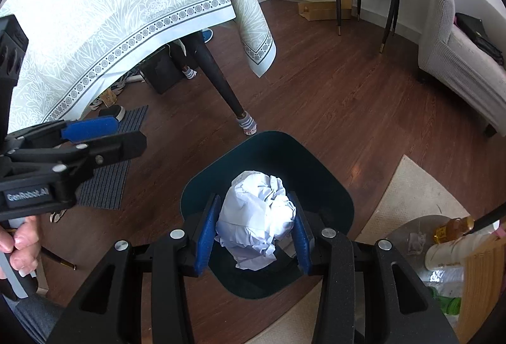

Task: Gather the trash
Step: 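Open both grippers to drop the wipes pack and paper into the bin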

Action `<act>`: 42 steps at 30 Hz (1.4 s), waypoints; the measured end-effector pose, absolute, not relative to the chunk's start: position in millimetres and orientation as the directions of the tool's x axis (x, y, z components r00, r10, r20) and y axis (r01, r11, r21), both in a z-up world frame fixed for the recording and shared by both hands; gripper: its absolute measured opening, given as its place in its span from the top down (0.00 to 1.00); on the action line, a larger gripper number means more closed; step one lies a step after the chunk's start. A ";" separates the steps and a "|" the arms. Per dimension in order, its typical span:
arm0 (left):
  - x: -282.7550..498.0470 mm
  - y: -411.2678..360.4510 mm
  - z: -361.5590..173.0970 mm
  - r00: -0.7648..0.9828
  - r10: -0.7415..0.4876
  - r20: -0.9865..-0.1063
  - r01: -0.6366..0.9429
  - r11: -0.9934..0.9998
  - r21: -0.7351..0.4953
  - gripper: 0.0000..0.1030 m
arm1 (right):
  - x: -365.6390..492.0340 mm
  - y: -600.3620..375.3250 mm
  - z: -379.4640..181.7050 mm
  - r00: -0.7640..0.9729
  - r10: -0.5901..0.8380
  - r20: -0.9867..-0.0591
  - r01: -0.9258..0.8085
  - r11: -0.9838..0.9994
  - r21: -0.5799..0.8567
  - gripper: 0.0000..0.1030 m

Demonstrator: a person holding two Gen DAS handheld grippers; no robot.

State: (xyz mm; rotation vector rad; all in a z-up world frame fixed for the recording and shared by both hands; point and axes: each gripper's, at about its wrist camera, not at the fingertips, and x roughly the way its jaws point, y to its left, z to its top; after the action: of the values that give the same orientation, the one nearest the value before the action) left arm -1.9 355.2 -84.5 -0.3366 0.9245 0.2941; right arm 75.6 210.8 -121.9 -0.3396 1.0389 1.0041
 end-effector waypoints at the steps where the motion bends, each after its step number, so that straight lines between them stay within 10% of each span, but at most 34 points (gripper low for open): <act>1: -3.3 354.6 -80.0 0.579 0.103 -0.809 -0.385 0.909 -0.160 0.36 | 74.4 213.9 -126.4 0.125 0.519 -0.846 -0.821 0.532 0.205 0.58; 21: -5.0 309.6 -8.8 0.709 0.045 -0.704 -0.263 0.943 -0.205 0.53 | 62.3 220.9 -182.9 0.081 0.382 -0.920 -0.834 0.532 0.147 0.45; 42: -15.1 284.4 44.9 0.807 0.106 -0.581 -0.268 0.943 -0.199 0.47 | 61.1 155.7 -48.5 0.267 0.623 -0.735 -0.834 0.531 0.148 0.58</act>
State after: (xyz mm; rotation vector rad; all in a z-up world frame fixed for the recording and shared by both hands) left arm -15.1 284.4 44.9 -0.2793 0.6009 0.2030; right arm 61.1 155.7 -48.5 -0.2933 0.8375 1.0026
